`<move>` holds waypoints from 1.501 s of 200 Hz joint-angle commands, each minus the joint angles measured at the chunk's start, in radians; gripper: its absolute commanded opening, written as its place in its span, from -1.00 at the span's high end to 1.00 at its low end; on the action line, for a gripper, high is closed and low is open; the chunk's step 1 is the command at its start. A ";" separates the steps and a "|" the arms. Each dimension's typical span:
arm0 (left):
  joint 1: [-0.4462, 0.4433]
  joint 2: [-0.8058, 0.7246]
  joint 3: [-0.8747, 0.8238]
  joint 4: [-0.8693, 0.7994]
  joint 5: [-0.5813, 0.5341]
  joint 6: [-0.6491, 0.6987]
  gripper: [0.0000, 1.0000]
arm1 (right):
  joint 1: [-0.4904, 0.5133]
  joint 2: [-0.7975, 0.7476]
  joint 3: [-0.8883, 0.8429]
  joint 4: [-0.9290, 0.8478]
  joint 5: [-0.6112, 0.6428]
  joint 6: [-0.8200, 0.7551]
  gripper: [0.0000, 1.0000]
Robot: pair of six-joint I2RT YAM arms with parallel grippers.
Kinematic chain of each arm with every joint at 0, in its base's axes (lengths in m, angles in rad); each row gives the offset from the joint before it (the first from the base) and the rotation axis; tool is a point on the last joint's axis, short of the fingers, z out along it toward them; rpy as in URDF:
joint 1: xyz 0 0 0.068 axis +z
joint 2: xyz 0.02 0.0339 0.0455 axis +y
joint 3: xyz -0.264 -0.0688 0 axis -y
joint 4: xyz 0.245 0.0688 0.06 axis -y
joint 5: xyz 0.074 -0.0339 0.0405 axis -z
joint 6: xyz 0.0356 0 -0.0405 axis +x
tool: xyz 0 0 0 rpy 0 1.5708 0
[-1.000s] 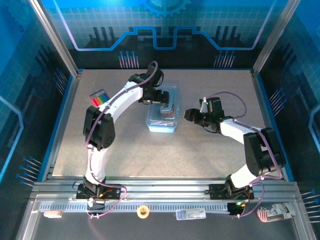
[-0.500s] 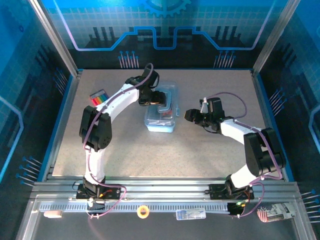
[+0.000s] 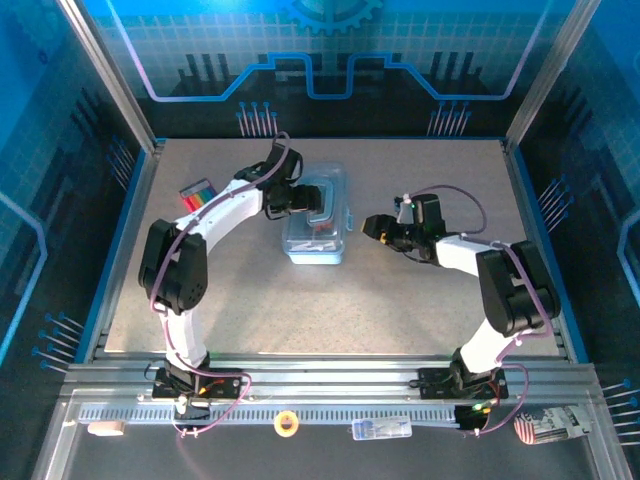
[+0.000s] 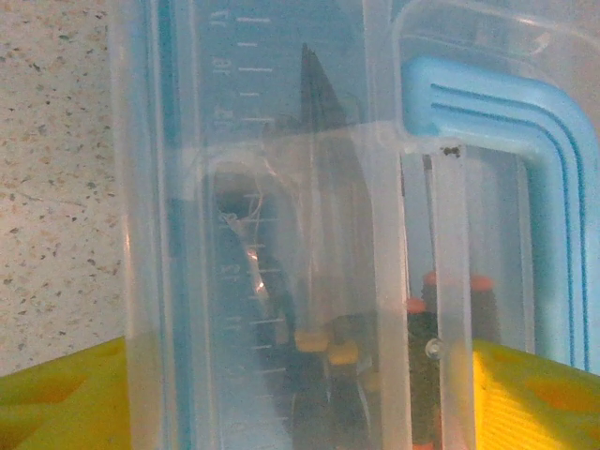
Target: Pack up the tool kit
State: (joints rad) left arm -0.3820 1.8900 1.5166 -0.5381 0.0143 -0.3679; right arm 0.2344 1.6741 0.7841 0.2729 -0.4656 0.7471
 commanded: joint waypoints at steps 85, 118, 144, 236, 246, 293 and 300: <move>0.097 -0.008 -0.223 -0.004 0.093 -0.027 -0.38 | 0.005 0.189 0.089 0.299 -0.128 0.138 -0.51; 0.103 -0.006 -0.227 0.004 0.101 -0.030 -0.37 | 0.010 0.264 0.122 0.425 -0.179 0.222 -0.51; 0.103 -0.008 -0.226 0.004 0.104 -0.029 -0.37 | 0.022 0.300 0.138 0.473 -0.190 0.260 -0.50; 0.105 -0.011 -0.222 0.015 0.113 -0.037 -0.36 | 0.052 0.380 0.173 0.533 -0.206 0.326 -0.46; 0.104 -0.011 -0.223 0.015 0.113 -0.037 -0.36 | 0.055 0.386 0.176 0.542 -0.212 0.333 -0.44; 0.104 -0.013 -0.222 0.015 0.114 -0.038 -0.35 | 0.058 0.386 0.180 0.548 -0.222 0.344 -0.43; 0.104 -0.013 -0.223 0.015 0.114 -0.037 -0.35 | 0.057 0.387 0.187 0.533 -0.226 0.341 -0.43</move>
State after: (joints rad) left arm -0.2943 1.8126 1.3643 -0.3840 0.1535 -0.3874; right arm 0.2695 2.0457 0.9382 0.8059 -0.6720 1.0889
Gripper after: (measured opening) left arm 0.734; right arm 0.715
